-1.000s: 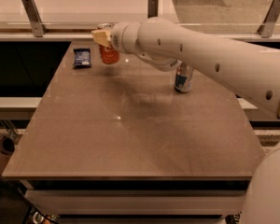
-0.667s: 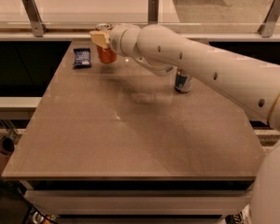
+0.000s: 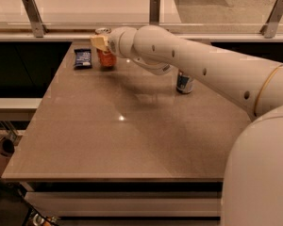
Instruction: Move coke can near rxbar blueberry
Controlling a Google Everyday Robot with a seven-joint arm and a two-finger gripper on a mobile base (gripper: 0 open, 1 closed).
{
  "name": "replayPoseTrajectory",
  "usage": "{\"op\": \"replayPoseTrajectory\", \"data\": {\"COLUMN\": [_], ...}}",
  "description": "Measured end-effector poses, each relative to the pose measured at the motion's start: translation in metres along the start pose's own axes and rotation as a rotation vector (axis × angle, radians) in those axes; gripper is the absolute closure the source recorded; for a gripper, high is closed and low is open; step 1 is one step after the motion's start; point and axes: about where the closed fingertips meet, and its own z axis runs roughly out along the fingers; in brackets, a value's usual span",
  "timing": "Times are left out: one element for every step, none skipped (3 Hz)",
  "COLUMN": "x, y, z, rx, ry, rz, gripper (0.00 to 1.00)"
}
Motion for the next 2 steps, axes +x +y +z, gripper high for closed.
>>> {"op": "replayPoseTrajectory", "data": {"x": [0.0007,0.0003], "y": [-0.0013,0.0005], "z": [0.0013,0.0020], "rx": [0.002,-0.001], "ry": [0.002,0.001], "rz": [-0.001,-0.001], "gripper": [1.00,0.82]}}
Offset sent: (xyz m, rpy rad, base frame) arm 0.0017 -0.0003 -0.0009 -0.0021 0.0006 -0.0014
